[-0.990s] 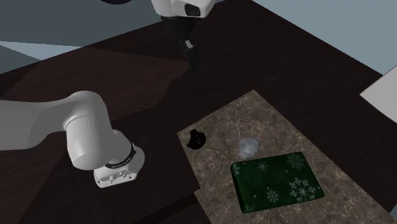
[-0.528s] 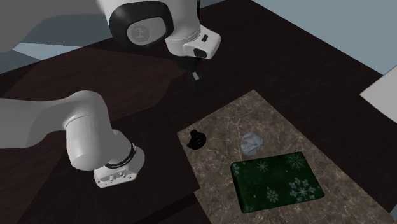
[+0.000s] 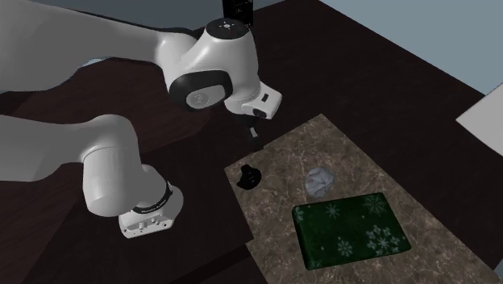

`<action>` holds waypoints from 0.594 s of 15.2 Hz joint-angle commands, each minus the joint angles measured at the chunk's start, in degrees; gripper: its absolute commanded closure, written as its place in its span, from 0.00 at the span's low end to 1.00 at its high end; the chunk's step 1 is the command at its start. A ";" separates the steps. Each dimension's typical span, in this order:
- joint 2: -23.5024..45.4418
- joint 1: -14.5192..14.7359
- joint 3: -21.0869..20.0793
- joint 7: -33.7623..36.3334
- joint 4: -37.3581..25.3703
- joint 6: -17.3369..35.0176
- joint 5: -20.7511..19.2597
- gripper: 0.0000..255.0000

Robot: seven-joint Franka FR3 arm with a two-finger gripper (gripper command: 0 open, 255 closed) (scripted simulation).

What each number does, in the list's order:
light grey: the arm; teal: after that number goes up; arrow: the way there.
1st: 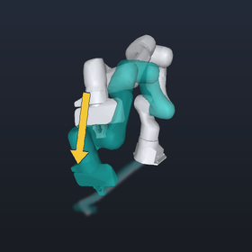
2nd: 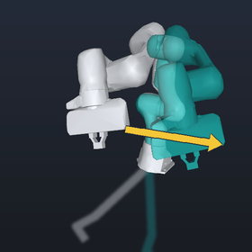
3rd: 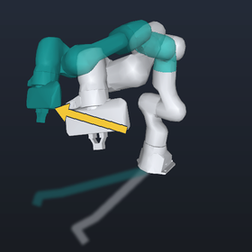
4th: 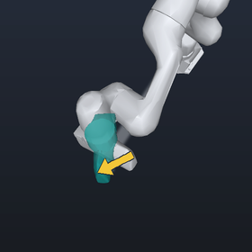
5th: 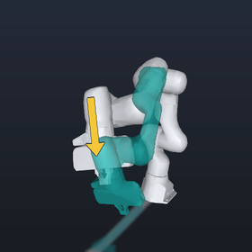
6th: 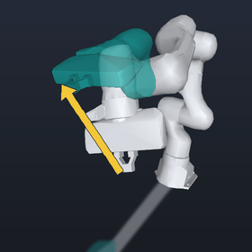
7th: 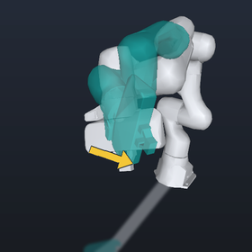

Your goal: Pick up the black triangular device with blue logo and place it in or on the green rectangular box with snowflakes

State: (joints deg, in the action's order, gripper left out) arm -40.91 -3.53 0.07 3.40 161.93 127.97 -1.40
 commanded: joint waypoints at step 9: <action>19.22 -6.35 1.26 -0.04 7.63 25.35 -6.16 0.00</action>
State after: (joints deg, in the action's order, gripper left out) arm -24.71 -8.78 1.06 3.46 168.69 149.41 -6.49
